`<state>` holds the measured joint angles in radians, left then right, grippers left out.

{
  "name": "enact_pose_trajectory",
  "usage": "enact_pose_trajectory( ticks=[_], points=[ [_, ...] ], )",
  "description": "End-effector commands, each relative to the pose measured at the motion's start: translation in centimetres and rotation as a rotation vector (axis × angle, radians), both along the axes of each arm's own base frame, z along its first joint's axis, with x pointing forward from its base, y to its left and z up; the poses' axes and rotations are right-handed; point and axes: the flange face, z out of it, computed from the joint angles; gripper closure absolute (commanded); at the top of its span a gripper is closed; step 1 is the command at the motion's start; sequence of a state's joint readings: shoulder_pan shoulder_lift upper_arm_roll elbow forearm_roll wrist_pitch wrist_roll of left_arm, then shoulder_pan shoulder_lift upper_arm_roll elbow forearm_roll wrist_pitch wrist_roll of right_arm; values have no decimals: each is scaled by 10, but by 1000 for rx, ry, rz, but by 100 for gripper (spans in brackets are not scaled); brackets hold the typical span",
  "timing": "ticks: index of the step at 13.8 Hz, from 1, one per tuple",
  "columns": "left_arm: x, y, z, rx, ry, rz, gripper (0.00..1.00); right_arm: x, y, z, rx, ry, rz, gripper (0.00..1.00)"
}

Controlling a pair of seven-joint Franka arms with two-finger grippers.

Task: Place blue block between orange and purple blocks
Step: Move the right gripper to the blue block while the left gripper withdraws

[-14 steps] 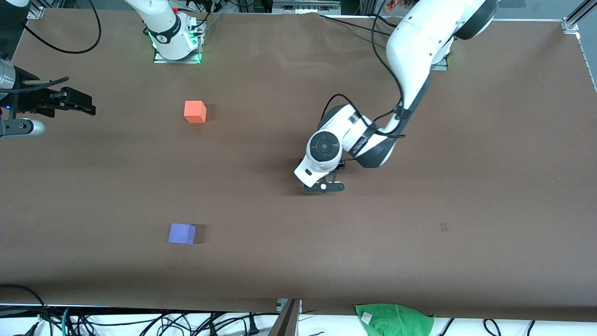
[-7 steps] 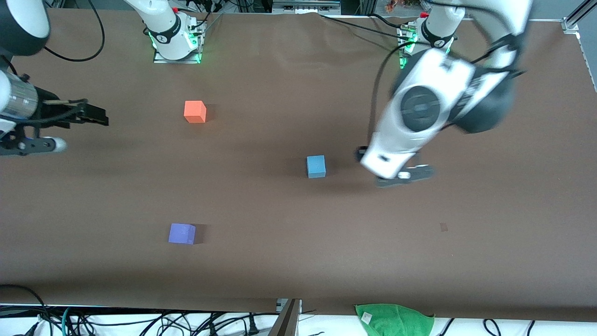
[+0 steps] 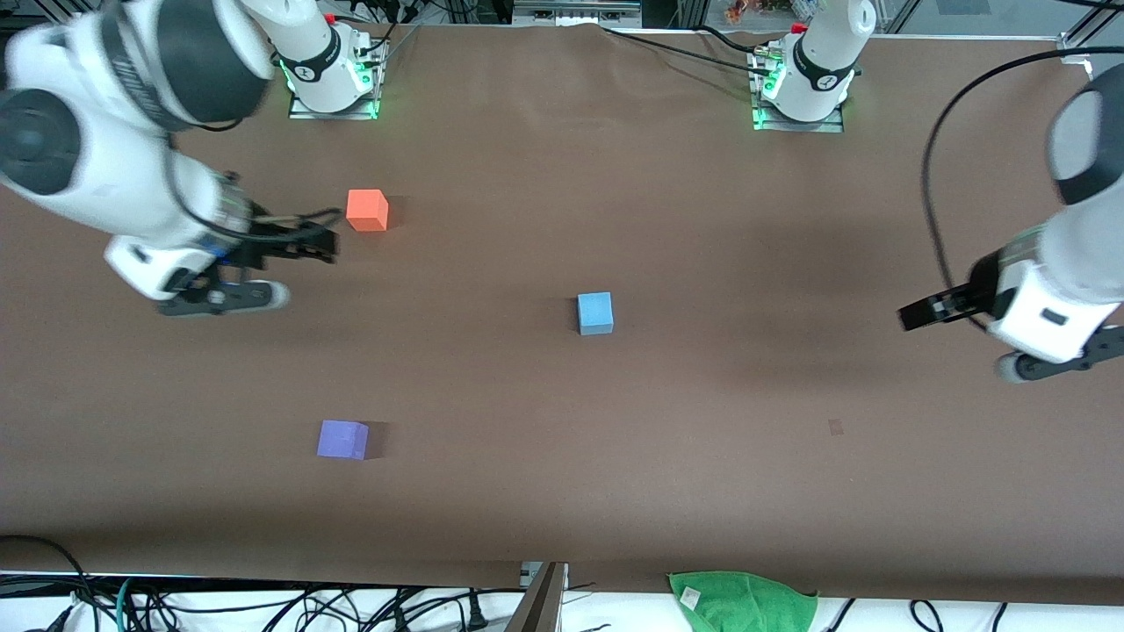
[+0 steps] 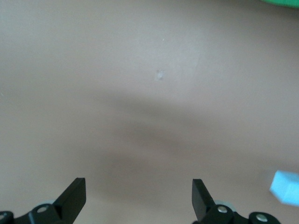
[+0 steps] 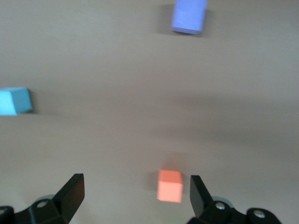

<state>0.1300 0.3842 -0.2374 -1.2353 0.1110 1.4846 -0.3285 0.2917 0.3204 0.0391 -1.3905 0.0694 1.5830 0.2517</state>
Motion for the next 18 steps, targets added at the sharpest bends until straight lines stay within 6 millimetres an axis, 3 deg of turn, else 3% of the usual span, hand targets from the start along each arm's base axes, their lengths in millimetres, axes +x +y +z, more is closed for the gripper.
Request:
enact_pose_trajectory(
  ticks=[1, 2, 3, 4, 5, 6, 8, 12, 15, 16, 18],
  points=[
    [-12, 32, 15, -8, 0, -173, 0, -3, 66, -33, 8, -27, -46, 0],
    [-12, 38, 15, -18, 4, -259, 0, -6, 94, -49, 7, -42, -70, 0],
    [-12, 62, 21, -27, -3, -298, 0, -9, 119, -63, 13, -60, -101, 0],
    [-14, 74, 37, -18, -31, -290, 0, -10, 141, -77, 24, -84, -132, 0],
    [-22, 77, 66, -4, -78, -282, 0, -13, 163, -92, 35, -108, -152, 0],
    [-29, 76, 79, 7, -93, -284, 0, -17, 185, -105, 48, -130, -165, 0],
    [-38, 67, 76, -5, -46, -277, 0, -26, 218, -128, 69, -155, -198, 0],
    [-52, 68, 88, 15, -62, -123, 0, -48, 266, -173, 71, -196, -156, 0],
    [-92, 48, 77, 65, -106, -141, 0, -63, 296, -205, 95, -226, -191, 0],
    [-102, 51, 75, 56, -129, -139, 0, -68, 306, -216, 94, -250, -188, 0],
    [-102, 60, 73, -43, -147, -106, 0, -74, 316, -239, 89, -281, -204, 0]
  ],
)
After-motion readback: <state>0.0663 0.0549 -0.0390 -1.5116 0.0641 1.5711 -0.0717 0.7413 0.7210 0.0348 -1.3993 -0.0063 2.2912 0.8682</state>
